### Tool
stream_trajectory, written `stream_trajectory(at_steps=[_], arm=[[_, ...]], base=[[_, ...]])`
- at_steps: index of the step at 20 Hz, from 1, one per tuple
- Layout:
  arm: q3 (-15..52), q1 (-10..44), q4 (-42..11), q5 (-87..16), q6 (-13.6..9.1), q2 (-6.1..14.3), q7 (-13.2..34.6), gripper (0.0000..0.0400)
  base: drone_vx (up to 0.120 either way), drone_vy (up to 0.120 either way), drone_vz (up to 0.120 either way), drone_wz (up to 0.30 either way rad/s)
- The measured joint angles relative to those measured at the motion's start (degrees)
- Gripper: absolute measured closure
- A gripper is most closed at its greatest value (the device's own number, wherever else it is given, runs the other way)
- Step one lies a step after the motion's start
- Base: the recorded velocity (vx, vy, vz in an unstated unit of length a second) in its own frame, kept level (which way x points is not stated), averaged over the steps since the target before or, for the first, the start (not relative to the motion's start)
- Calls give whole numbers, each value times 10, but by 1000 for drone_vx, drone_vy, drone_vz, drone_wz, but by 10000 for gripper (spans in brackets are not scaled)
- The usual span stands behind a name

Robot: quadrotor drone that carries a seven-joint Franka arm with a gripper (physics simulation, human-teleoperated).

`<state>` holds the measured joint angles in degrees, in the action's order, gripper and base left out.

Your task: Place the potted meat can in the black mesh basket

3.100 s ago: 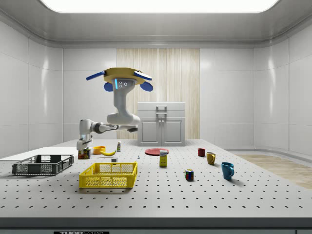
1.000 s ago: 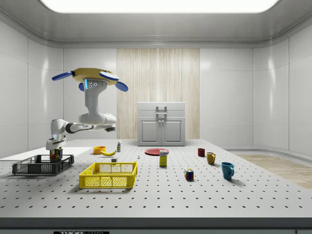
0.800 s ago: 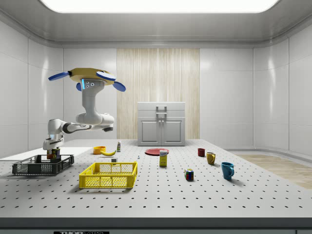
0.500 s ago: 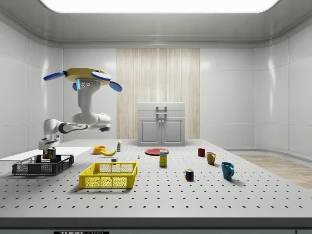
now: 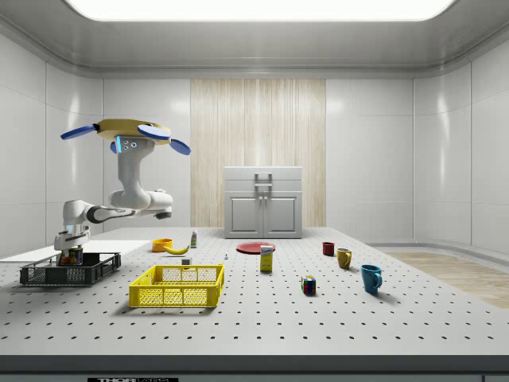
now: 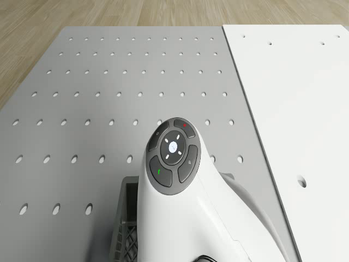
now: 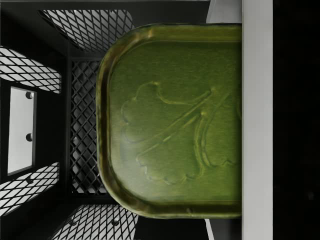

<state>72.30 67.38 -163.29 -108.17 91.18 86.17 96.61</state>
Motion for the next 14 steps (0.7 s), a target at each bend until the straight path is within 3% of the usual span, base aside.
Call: stream_trajectory(at_steps=[3, 6, 9, 14], arm=[[0, 0, 0, 0, 0, 0, 0, 118], [0, 0, 0, 0, 1, 1, 0, 118], [0, 0, 0, 1, 1, 1, -2, 47], [0, 0, 0, 2, 3, 1, -1, 14]], base=[[120, 0, -120, 0], [27, 0, -13, 0], [0, 0, 0, 0], [0, 0, 0, 0]])
